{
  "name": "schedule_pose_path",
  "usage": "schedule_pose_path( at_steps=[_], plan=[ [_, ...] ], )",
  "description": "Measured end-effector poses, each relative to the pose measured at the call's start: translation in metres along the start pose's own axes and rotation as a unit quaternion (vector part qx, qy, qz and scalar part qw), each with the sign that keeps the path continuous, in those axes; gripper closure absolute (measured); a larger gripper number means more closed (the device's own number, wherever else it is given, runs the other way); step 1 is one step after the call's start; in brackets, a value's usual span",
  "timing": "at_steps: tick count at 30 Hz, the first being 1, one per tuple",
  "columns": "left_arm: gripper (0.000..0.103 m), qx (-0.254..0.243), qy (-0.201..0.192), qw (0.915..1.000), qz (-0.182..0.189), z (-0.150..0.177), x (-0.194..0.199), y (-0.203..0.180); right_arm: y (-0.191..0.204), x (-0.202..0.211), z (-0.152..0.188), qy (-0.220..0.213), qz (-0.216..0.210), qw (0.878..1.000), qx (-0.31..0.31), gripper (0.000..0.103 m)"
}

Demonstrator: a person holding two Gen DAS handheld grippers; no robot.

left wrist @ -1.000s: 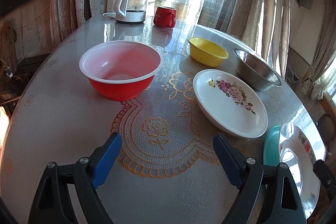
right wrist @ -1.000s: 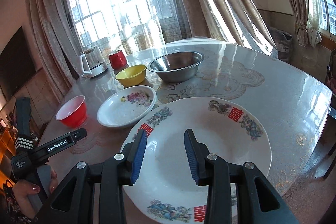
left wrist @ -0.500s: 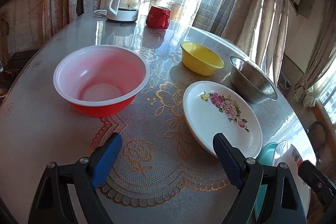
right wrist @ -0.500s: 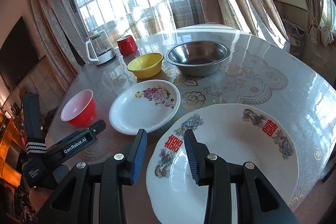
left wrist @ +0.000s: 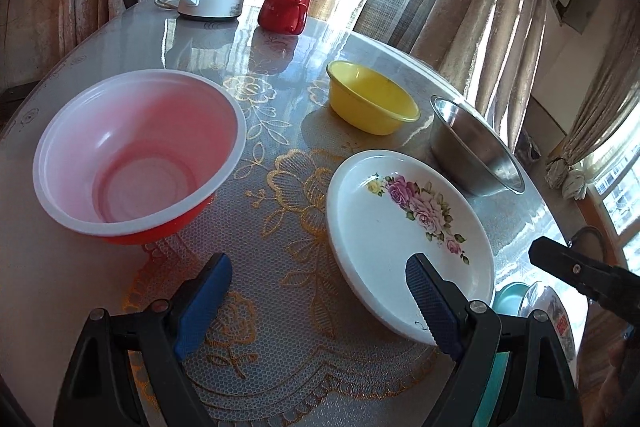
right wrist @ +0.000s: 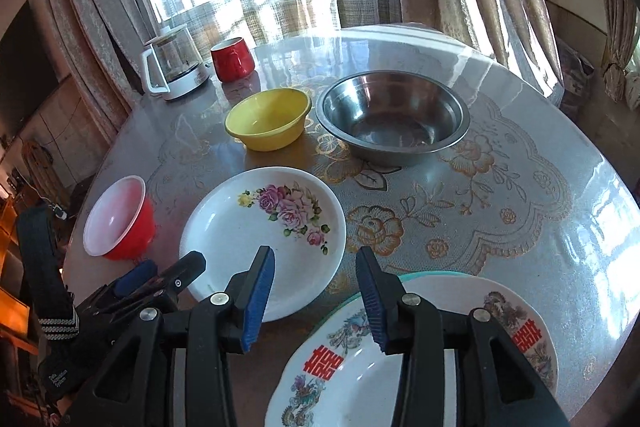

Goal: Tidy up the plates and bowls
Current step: 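Move the right tool to the rim of the small floral white plate, then close the right tool on the floral plate rim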

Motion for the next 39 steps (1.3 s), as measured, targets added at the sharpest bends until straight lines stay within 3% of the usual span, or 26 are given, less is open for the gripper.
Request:
schedule_pose_path(
  at_steps=[10, 23, 31, 32, 36, 39],
  plan=[
    [0.014, -0.018, 0.003, 0.9998, -0.008, -0.001, -0.002, 0.000, -0.001, -0.050, -0.019, 0.066, 0.006, 0.998, -0.005, 0.060],
    [0.017, -0.016, -0.005, 0.9998, -0.012, -0.003, -0.002, 0.004, 0.003, -0.077, -0.014, 0.093, -0.007, 0.996, -0.008, 0.060],
    [0.037, -0.021, 0.000, 0.9998, 0.002, -0.003, -0.004, 0.000, 0.014, -0.084, -0.014, 0.091, -0.008, 0.996, 0.004, 0.069],
    [0.041, -0.021, 0.001, 0.9998, 0.003, -0.003, -0.004, 0.000, 0.017, -0.084, -0.014, 0.089, -0.002, 0.996, 0.011, 0.073],
    [0.061, -0.026, 0.008, 0.9996, 0.003, -0.002, -0.005, -0.001, 0.022, -0.082, -0.011, 0.085, 0.008, 0.996, 0.014, 0.074],
    [0.063, -0.040, 0.017, 0.9990, 0.008, 0.001, -0.007, -0.006, 0.024, -0.081, -0.009, 0.085, 0.004, 0.996, 0.016, 0.075]
  ],
)
Point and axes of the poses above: each gripper's, at about its wrist camera, not at the fingertips, and x roughly against the way its jaws point, y to its left, z to its underside, the point moved 6 cm from there along -x, roughly the way its jaws point, and after that the axes turned 13 degrees about z, right-handed, at the moved point
